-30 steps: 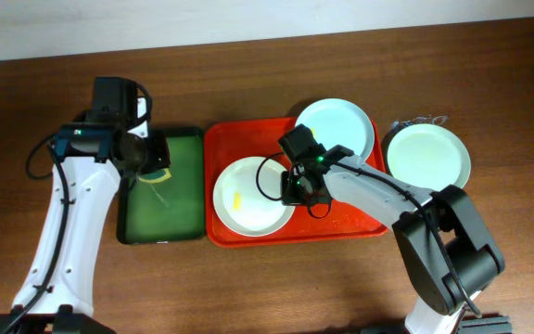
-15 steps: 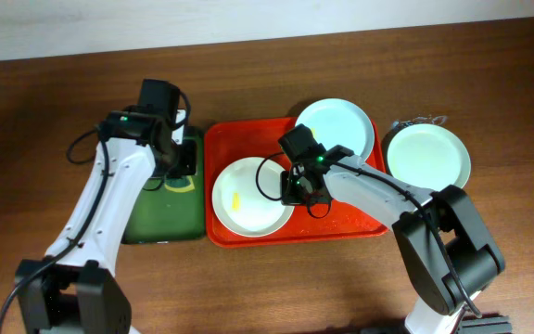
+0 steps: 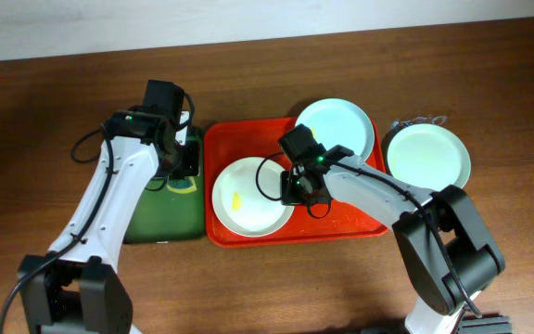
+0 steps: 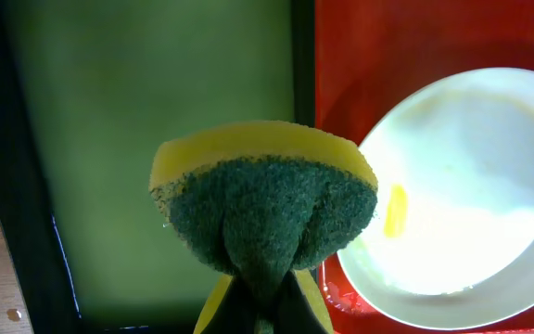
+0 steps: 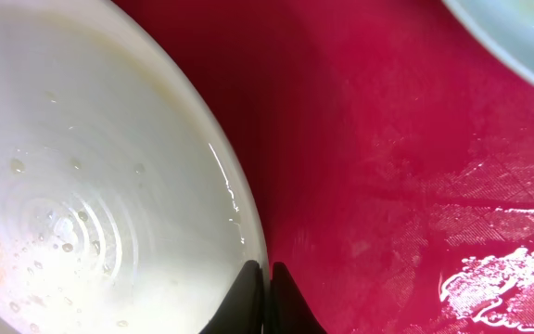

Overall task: Clean dirty plates on tray and stack at the side
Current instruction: 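Grasp the sponge with the left gripper and lift it, then scrub the plate held by the right gripper with the sponge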

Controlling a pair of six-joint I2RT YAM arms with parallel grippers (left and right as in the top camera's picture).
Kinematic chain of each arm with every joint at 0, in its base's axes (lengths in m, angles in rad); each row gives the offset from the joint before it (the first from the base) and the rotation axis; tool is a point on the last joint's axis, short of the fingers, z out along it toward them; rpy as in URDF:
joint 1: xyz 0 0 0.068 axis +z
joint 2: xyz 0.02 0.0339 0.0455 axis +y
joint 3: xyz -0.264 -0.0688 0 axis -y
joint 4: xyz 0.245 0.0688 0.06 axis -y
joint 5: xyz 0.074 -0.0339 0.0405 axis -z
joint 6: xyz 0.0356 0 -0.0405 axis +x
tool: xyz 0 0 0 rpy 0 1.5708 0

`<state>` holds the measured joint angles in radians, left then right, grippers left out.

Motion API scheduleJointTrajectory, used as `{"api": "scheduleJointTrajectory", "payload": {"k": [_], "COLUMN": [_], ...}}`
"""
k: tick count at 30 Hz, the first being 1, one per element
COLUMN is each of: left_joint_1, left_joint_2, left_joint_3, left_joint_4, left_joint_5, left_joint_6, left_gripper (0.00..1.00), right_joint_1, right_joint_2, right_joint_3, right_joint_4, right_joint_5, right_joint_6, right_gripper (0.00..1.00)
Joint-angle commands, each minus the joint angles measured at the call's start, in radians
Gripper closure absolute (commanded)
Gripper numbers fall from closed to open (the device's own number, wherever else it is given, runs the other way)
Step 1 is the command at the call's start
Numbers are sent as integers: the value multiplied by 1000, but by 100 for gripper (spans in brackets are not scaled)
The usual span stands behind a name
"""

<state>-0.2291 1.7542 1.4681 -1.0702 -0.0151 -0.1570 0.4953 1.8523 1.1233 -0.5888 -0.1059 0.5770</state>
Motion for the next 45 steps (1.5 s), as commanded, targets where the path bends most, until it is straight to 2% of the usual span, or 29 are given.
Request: {"api": "scheduleJointTrajectory", "payload": {"k": [1, 25, 32, 37, 38, 40, 41, 42, 44, 45], "left_joint_1": [-2, -33, -72, -121, -130, -143, -147, -150, -151, -151], "left_joint_2": [6, 28, 135, 170, 170, 170, 170, 170, 170, 171], "left_joint_3": [18, 0, 0, 0, 0, 0, 0, 0, 0, 0], "left_joint_4": [-1, 7, 52, 98, 108, 126, 129, 131, 138, 143], "left_joint_5": [-7, -2, 180, 194, 194, 195, 195, 195, 195, 195], "left_joint_6": [17, 16, 16, 3, -11, -14, -15, -20, -45, -61], "left_gripper": [100, 100, 100, 100, 100, 100, 100, 100, 100, 100], "right_joint_1": [8, 8, 8, -21, -39, -60, -65, -67, -67, -67], "right_joint_2": [9, 9, 9, 9, 9, 9, 9, 9, 9, 9], "right_joint_3": [-8, -8, -8, -8, -8, -8, -8, -8, -8, -8], "right_joint_4": [2, 2, 2, 2, -6, -22, -26, -28, -27, -27], "right_joint_5": [13, 12, 3, -42, -41, -42, -42, -42, -41, -41], "right_joint_6": [3, 3, 3, 14, 14, 14, 14, 14, 14, 14], "right_gripper": [96, 96, 96, 96, 92, 77, 76, 76, 96, 96]}}
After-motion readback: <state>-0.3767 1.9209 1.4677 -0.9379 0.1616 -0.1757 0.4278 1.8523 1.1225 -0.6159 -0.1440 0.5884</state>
